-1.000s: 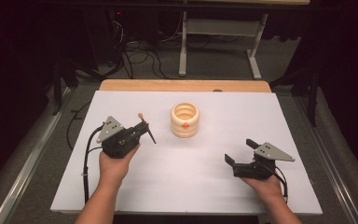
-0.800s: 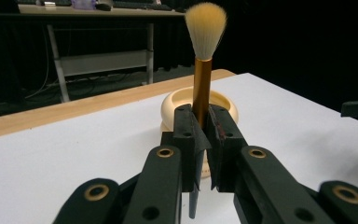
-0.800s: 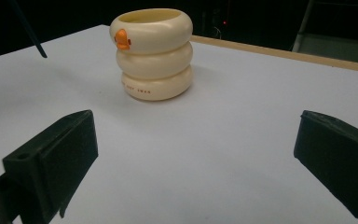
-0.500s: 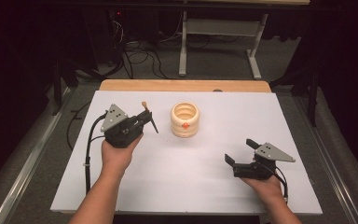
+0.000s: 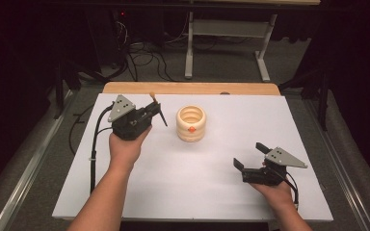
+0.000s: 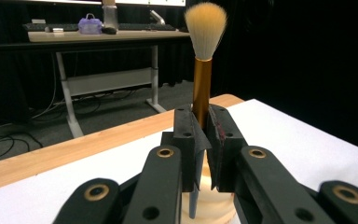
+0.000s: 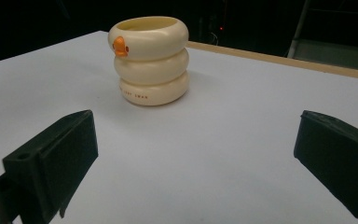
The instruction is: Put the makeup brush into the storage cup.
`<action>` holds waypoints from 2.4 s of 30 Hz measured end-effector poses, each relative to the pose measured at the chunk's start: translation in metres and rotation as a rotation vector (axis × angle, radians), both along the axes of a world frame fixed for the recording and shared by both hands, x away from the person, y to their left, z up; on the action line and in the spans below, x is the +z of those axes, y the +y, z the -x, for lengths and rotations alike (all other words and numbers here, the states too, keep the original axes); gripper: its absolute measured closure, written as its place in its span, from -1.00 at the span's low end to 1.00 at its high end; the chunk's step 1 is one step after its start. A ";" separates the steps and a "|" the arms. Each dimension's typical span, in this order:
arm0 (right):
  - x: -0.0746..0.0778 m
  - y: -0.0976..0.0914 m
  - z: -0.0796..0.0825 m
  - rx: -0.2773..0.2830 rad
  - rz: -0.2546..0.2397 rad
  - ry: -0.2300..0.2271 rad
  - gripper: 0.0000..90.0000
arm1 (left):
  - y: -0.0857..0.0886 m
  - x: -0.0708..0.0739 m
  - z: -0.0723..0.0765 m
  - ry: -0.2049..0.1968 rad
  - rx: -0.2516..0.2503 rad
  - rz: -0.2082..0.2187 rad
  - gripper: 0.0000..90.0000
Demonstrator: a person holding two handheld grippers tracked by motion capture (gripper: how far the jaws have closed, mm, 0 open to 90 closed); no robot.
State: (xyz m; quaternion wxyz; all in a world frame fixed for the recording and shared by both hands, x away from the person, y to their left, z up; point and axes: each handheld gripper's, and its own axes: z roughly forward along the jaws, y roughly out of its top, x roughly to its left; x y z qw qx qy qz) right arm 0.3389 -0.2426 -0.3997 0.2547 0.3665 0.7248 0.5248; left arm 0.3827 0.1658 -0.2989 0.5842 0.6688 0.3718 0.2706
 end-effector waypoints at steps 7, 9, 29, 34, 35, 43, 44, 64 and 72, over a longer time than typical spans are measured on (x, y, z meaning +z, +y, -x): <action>0.000 0.001 0.000 0.000 0.003 0.004 -0.98 | -0.011 0.003 -0.010 -0.003 -0.012 0.007 0.85; 0.000 0.001 0.000 0.001 0.005 0.002 -0.98 | -0.013 0.003 -0.011 -0.002 -0.015 0.011 0.85; 0.000 0.000 0.002 -0.001 -0.004 0.001 -0.98 | -0.037 0.006 -0.036 0.009 -0.037 0.009 0.85; 0.000 -0.001 0.002 -0.003 -0.005 0.004 -0.98 | -0.043 0.007 -0.041 0.011 -0.040 0.003 0.85; 0.000 -0.001 0.002 -0.002 -0.004 0.000 -0.98 | -0.044 0.007 -0.041 0.013 -0.041 -0.003 0.85; 0.001 -0.001 0.002 -0.001 -0.004 -0.002 -0.98 | -0.051 0.003 -0.046 0.021 -0.041 -0.003 0.85; 0.001 -0.001 0.002 -0.001 -0.004 -0.002 -0.98 | -0.051 0.003 -0.046 0.021 -0.041 -0.003 0.85; 0.001 -0.002 0.003 0.004 -0.008 -0.002 -0.98 | -0.056 -0.011 -0.052 0.049 -0.044 -0.007 0.85; 0.001 -0.002 0.003 0.006 -0.011 -0.001 -0.98 | -0.057 -0.018 -0.053 0.062 -0.039 -0.009 0.85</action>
